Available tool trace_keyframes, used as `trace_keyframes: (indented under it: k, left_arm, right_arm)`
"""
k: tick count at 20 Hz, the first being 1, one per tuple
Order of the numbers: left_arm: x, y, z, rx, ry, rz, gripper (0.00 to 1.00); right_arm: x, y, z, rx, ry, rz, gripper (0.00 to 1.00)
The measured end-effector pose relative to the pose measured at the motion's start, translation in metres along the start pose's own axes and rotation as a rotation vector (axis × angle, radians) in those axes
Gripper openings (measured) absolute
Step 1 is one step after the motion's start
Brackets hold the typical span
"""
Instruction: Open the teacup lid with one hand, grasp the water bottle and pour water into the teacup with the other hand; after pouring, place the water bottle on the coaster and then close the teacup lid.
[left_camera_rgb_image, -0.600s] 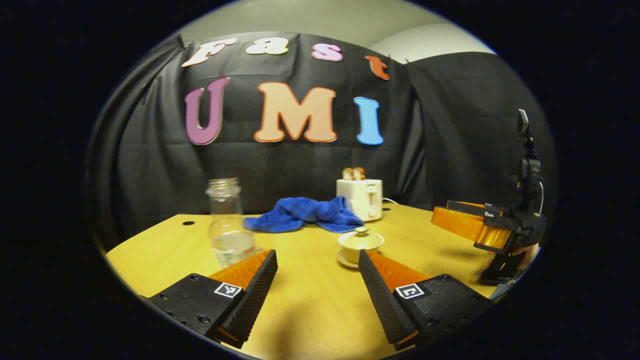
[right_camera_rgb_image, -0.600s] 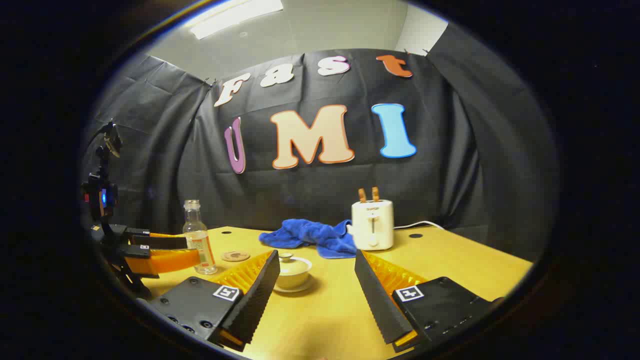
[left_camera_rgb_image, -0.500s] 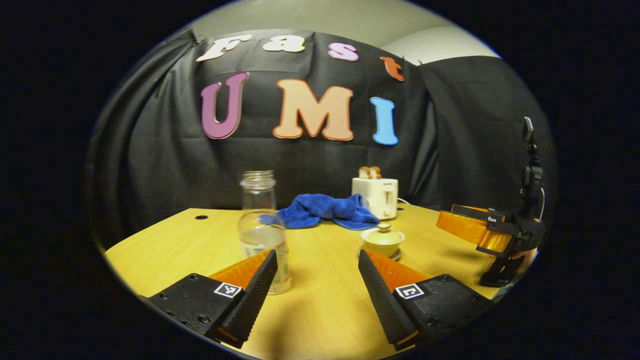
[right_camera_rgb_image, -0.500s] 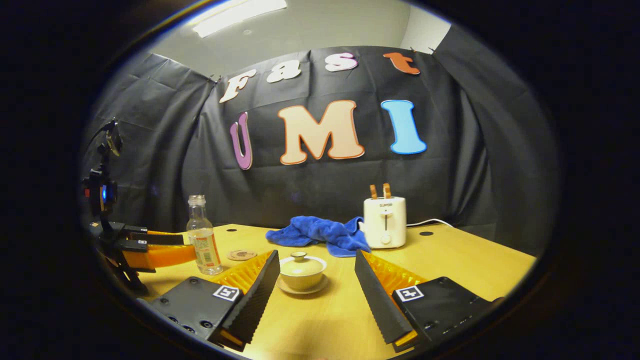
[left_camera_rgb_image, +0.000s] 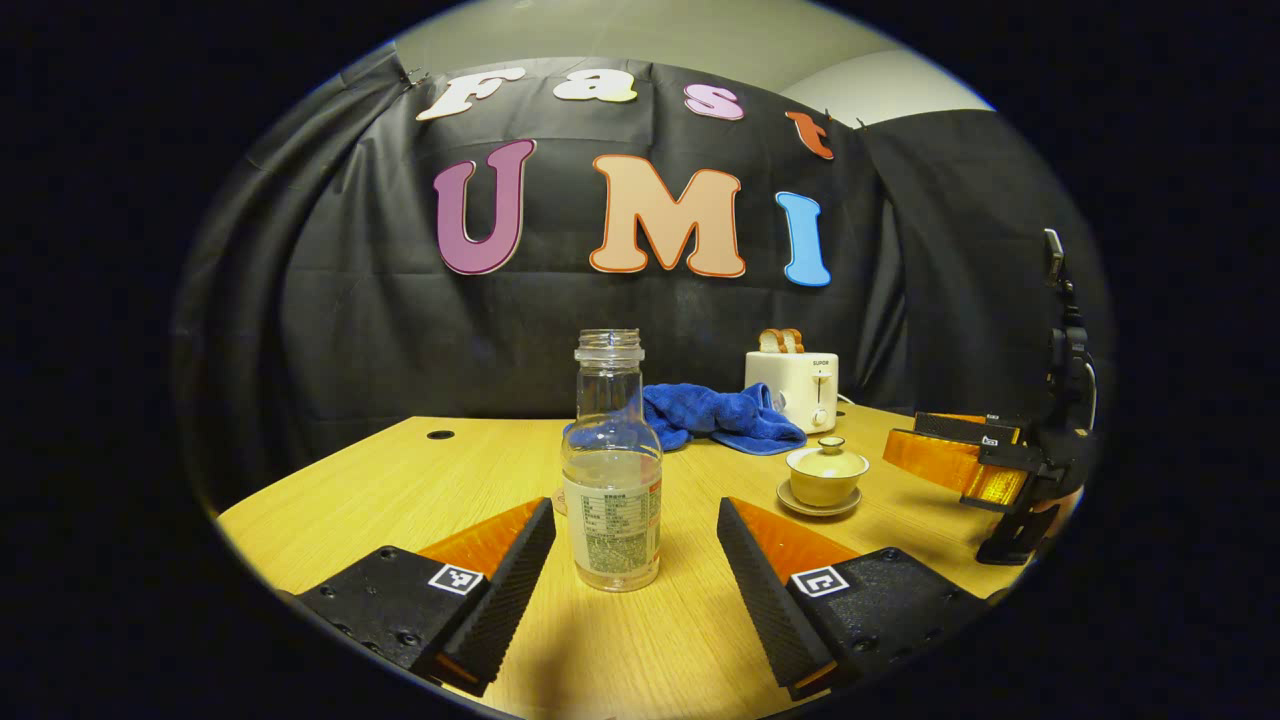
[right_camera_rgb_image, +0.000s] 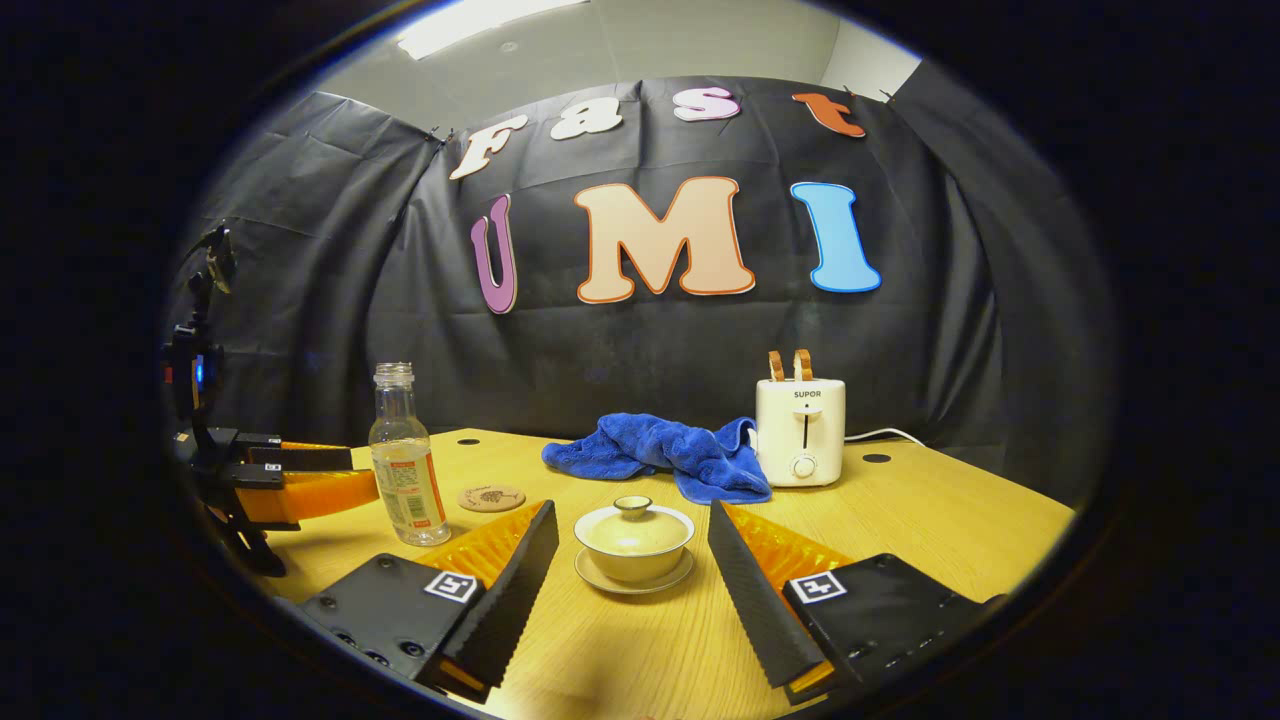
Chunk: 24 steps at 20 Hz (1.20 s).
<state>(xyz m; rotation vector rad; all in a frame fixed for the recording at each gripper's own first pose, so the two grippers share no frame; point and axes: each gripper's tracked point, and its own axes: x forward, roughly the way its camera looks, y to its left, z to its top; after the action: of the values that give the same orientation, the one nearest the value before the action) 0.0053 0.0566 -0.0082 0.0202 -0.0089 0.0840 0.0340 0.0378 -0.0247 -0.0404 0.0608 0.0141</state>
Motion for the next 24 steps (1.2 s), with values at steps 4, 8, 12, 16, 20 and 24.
trace_keyframes:
  k: [4,8,12,16,20,24]
  left_arm:
    - [0.000,0.008,0.008,0.002,-0.049,0.023,0.94]
    - [0.004,0.005,0.008,0.005,-0.049,0.019,0.95]
    - [0.003,0.005,0.006,0.005,-0.049,0.020,0.95]
    - [0.004,0.010,0.007,0.004,-0.047,0.047,0.95]
    - [0.003,0.011,0.008,0.004,-0.049,0.048,0.95]
    - [0.003,0.012,0.006,0.003,-0.049,0.055,0.95]
  right_arm:
    - [0.001,-0.003,-0.001,0.000,0.002,-0.019,0.96]
    - [0.001,-0.004,-0.001,0.000,-0.001,-0.023,0.99]
    - [0.001,-0.004,-0.001,-0.002,-0.005,-0.024,0.99]
    - [0.002,-0.005,0.000,-0.001,-0.005,-0.029,0.96]
    - [0.018,0.005,-0.003,0.000,0.002,0.009,0.92]
    - [0.041,0.013,-0.008,-0.002,0.028,0.041,0.97]
